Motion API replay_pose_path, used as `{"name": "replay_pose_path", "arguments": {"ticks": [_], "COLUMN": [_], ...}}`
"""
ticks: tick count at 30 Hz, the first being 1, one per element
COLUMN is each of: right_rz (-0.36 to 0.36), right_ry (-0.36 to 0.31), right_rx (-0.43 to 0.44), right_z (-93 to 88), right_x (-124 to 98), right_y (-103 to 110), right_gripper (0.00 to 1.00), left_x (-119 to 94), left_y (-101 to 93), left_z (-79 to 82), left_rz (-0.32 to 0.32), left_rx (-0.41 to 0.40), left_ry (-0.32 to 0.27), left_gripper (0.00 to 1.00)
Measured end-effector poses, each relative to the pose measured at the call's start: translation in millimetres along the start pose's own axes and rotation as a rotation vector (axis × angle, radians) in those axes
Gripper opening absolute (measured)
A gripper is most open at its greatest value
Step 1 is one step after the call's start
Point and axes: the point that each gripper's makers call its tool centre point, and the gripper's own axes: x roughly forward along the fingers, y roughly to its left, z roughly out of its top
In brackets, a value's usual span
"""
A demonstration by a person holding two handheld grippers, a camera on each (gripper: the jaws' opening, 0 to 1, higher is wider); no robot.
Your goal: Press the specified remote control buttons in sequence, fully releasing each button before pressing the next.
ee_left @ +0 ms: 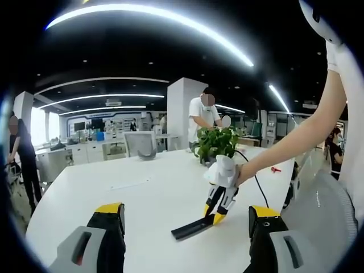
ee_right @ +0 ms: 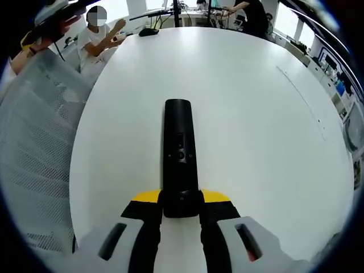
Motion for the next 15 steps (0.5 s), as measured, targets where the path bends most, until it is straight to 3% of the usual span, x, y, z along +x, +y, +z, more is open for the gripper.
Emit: {"name": "replay_pose_path", "arguments": {"ticks": [15], "right_rz": [-0.001], "right_ry": [0.033], "right_rx": [-0.019], "right_z": [0.6], "right_x": [0.1], "right_y": [-5.9], "right_gripper": [0.24], "left_x": [1.2], "left_y": [-1.7], "left_z": [-0.5], "left_rz": [-0.007], "left_rx": [-0.001], "left_ry": [0.004], "left_gripper": [0.95]}}
